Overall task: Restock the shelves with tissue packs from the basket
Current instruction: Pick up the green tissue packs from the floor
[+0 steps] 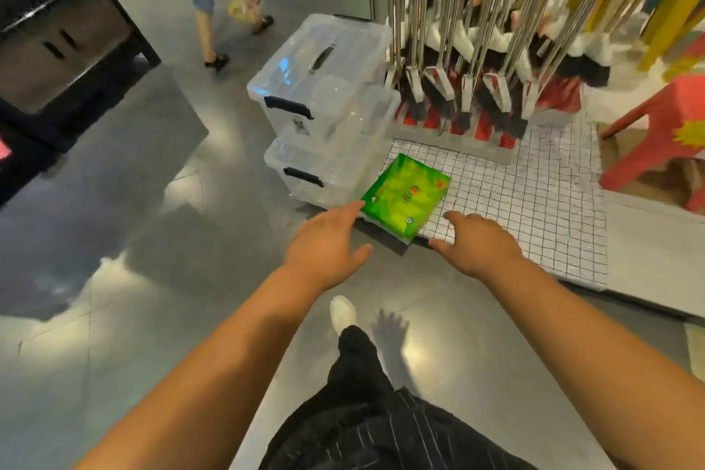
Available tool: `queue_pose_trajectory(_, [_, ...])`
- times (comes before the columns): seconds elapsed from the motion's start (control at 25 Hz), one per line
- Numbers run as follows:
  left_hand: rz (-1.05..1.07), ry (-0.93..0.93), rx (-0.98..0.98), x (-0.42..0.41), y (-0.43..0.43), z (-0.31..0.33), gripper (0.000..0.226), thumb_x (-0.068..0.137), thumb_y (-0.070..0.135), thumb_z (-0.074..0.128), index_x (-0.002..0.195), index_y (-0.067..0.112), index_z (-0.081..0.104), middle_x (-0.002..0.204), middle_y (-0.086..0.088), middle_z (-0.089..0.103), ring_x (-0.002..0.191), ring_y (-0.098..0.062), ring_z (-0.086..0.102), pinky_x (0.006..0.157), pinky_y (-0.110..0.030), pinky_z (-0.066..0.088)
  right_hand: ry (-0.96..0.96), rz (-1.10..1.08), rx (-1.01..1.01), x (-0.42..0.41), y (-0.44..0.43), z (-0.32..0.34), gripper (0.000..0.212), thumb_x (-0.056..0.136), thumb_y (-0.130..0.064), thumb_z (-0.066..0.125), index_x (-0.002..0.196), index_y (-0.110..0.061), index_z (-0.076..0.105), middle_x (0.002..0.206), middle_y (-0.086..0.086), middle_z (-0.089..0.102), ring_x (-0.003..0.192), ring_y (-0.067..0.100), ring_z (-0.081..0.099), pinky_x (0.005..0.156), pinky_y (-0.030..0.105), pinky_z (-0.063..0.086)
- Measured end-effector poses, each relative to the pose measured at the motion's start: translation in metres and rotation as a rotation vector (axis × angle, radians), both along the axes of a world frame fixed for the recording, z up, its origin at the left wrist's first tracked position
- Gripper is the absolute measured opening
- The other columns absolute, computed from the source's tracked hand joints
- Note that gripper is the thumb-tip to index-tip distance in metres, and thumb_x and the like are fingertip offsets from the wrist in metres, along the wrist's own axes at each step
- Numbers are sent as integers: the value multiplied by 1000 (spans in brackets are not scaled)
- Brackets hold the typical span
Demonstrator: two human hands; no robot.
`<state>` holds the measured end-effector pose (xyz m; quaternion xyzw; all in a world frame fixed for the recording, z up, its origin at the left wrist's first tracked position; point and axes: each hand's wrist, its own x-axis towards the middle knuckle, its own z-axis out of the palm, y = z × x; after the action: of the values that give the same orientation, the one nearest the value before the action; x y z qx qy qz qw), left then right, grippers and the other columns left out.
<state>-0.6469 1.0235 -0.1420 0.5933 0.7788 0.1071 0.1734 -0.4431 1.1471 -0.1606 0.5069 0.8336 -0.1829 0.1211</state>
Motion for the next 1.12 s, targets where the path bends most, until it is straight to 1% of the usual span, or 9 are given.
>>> queue_pose_trajectory(0.12, [-8, -128, -103, -48, 88, -31, 68, 91, 42, 59, 149, 26, 28, 146, -5, 44, 130, -25, 45, 105, -38, 38, -33, -37, -107, -49, 82, -30, 58, 93, -52, 51, 141, -19, 43, 136, 13, 53, 123, 31, 51, 94, 39, 45])
queue_pose_trajectory(0.24, [29, -237, -254, -91, 169, -58, 70, 92, 43, 59, 150, 26, 25, 148, -4, 43, 133, -24, 43, 109, -36, 33, -71, -91, -220, -91, 159, -55, 58, 93, -51, 52, 142, -20, 43, 140, 12, 51, 128, 30, 48, 98, 40, 43])
queue_pose_trajectory(0.4, [9, -242, -355, -133, 247, -92, 69, 91, 45, 58, 150, 26, 26, 144, -6, 48, 129, -26, 47, 106, -37, 37, -144, -120, -259, -124, 250, -91, 61, 93, -52, 52, 143, -20, 42, 141, 14, 49, 129, 33, 46, 100, 43, 42])
queue_pose_trajectory(0.52, [102, -281, -406, -147, 306, -134, 68, 90, 42, 61, 148, 23, 31, 139, -10, 51, 126, -28, 49, 102, -34, 39, -201, -73, -301, -144, 317, -139, 63, 91, -54, 52, 143, -20, 41, 140, 15, 49, 127, 34, 47, 100, 45, 44])
queue_pose_trajectory(0.64, [160, -342, -465, -148, 359, -193, 67, 92, 39, 60, 149, 19, 31, 141, -13, 49, 128, -29, 47, 103, -34, 37, -216, -21, -311, -163, 386, -207, 64, 89, -56, 54, 142, -22, 41, 138, 16, 48, 124, 36, 48, 99, 48, 44])
queue_pose_trajectory(0.72, [211, -355, -481, -144, 385, -232, 66, 93, 40, 57, 150, 20, 30, 144, -12, 46, 130, -29, 44, 106, -36, 37, -230, 13, -314, -171, 423, -250, 63, 89, -56, 56, 140, -20, 43, 137, 17, 46, 123, 38, 48, 99, 49, 44])
queue_pose_trajectory(0.88, [400, -384, -527, -132, 431, -336, 56, 92, 38, 59, 144, 25, 40, 137, -7, 53, 124, -26, 50, 100, -33, 40, -224, 105, -382, -178, 485, -365, 63, 88, -53, 59, 139, -20, 44, 134, 17, 48, 122, 38, 48, 97, 47, 45])
queue_pose_trajectory(0.96, [453, -377, -577, -126, 446, -394, 60, 91, 37, 61, 145, 24, 38, 140, -5, 51, 127, -26, 48, 102, -32, 38, -207, 145, -349, -175, 511, -420, 63, 86, -53, 61, 137, -19, 47, 131, 18, 48, 119, 39, 49, 94, 47, 44])
queue_pose_trajectory(1.12, [539, -355, -667, -117, 454, -497, 66, 87, 42, 64, 144, 27, 34, 144, -8, 40, 129, -30, 45, 103, -41, 40, -261, 288, -209, -170, 537, -513, 68, 83, -54, 64, 132, -12, 45, 128, 23, 46, 117, 43, 46, 89, 50, 45])
